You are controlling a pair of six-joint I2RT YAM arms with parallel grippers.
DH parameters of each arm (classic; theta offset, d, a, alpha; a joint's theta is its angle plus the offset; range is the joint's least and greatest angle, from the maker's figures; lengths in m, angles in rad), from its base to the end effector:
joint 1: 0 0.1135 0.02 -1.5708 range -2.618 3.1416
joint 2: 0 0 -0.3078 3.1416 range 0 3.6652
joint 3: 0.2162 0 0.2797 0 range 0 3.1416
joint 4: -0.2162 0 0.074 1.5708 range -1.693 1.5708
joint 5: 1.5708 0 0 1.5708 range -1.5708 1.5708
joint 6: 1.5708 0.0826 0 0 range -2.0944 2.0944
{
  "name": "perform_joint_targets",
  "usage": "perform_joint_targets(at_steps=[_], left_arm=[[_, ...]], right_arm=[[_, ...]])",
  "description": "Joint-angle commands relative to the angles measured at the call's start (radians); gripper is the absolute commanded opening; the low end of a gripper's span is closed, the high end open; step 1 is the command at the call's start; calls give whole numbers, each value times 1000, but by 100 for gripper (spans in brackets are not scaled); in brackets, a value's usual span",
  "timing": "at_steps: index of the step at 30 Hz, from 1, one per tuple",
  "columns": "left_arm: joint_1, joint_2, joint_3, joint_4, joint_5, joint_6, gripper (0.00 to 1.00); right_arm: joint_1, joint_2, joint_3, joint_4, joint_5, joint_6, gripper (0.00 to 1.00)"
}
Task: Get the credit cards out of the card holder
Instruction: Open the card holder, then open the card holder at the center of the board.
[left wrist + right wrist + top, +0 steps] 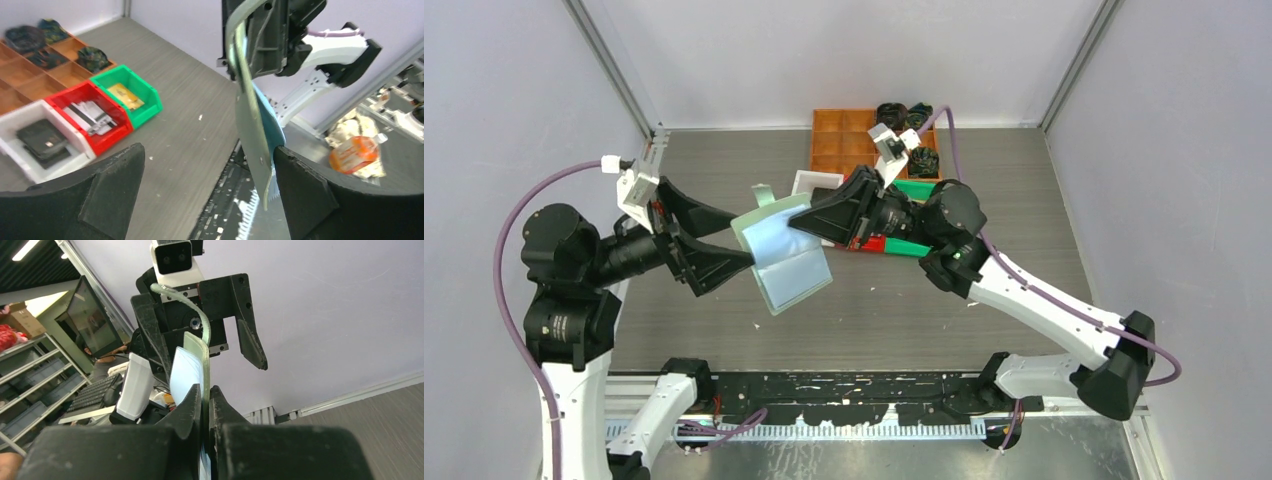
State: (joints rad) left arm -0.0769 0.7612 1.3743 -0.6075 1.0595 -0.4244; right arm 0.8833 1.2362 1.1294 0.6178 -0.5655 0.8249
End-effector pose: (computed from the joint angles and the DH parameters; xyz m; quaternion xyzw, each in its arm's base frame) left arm 0.0946 -0.0795 0.5327 0.2477 0.6613 -0.4969 0.5044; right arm 0.1703 0.2772 0.5051 -0.2548 0.4781 0.7174 0.4380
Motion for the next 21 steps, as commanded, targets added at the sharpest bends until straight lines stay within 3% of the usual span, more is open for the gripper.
perform_joint_targets(at_steps=[1,7,10,14,21], left_arm=[[0,-20,34,-64,57,170,100],[0,-125,-153,286,343,-47,99],[0,-134,-159,281,374,-47,98],[0,-118,-144,204,253,-12,93],[0,-98,-151,127,-10,66,73]], right_arm=[[-4,-64,24,-64,66,-69,1],[-2,-35,45,-34,10,-20,1],[-2,-23,47,-11,-3,1,1],[9,12,56,57,-20,51,1],[43,58,82,76,-37,62,1]])
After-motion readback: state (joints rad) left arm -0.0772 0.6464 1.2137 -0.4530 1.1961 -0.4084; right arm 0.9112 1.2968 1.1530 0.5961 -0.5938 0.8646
